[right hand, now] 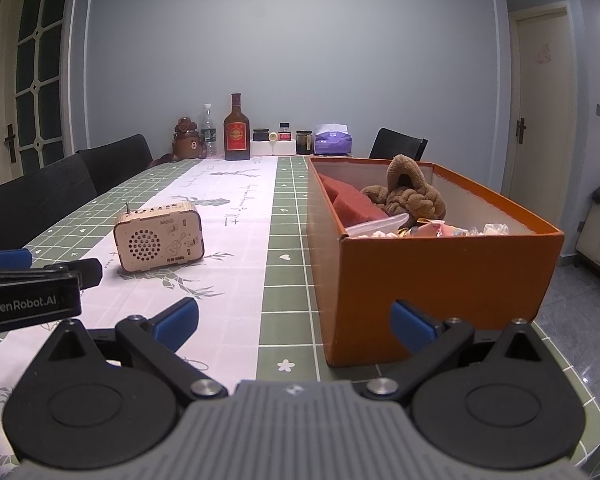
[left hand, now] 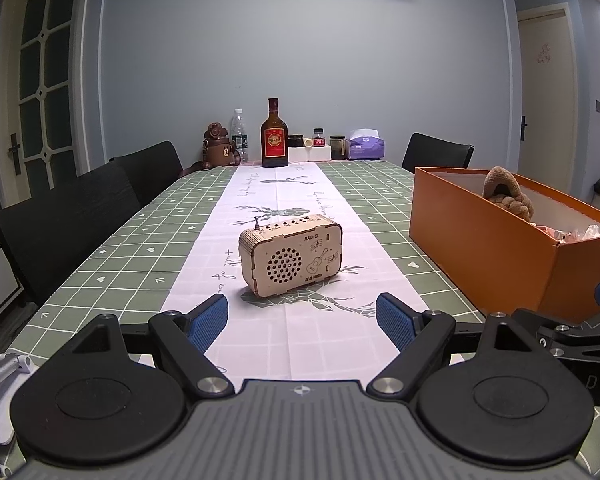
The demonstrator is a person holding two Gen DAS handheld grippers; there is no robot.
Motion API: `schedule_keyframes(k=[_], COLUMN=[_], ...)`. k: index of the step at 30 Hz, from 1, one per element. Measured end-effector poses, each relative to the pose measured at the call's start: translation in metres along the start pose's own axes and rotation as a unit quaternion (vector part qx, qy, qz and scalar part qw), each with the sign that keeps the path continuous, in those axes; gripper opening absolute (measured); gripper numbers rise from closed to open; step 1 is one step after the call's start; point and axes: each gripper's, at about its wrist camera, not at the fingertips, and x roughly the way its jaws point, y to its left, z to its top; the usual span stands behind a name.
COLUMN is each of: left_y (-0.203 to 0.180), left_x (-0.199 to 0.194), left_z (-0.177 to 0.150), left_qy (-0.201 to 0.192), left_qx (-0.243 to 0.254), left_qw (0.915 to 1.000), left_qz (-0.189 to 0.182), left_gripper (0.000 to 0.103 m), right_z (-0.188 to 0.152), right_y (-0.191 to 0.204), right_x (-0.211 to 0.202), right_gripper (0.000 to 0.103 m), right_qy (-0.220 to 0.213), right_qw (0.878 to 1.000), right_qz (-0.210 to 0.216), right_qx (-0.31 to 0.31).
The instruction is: Organize soft objects
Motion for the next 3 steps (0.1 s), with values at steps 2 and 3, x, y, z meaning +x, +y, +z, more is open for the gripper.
schedule_keyframes(k=[2, 3], left_y=[-0.0002, -0.0005], left_x=[-0.0005, -0.0004], left_z=[0.0002, 0.0004], left_qy=[-0.001, -0.001], left_qx=[0.001, 0.000], left_qw=[1.0000, 1.0000], left_qz=[0.000, 0.000], left_gripper=[0.098, 0.098], right_z=[0.0002, 0.0003], right_y=[0.0001, 0.0002], right_x=[-0.0003, -0.0005], right_gripper=[0.100, 0.100], right_qy=[0.001, 0.001], right_qw=[1.000, 1.000], right_qz=[0.000, 0.001], right_qx=[-0.002, -0.002])
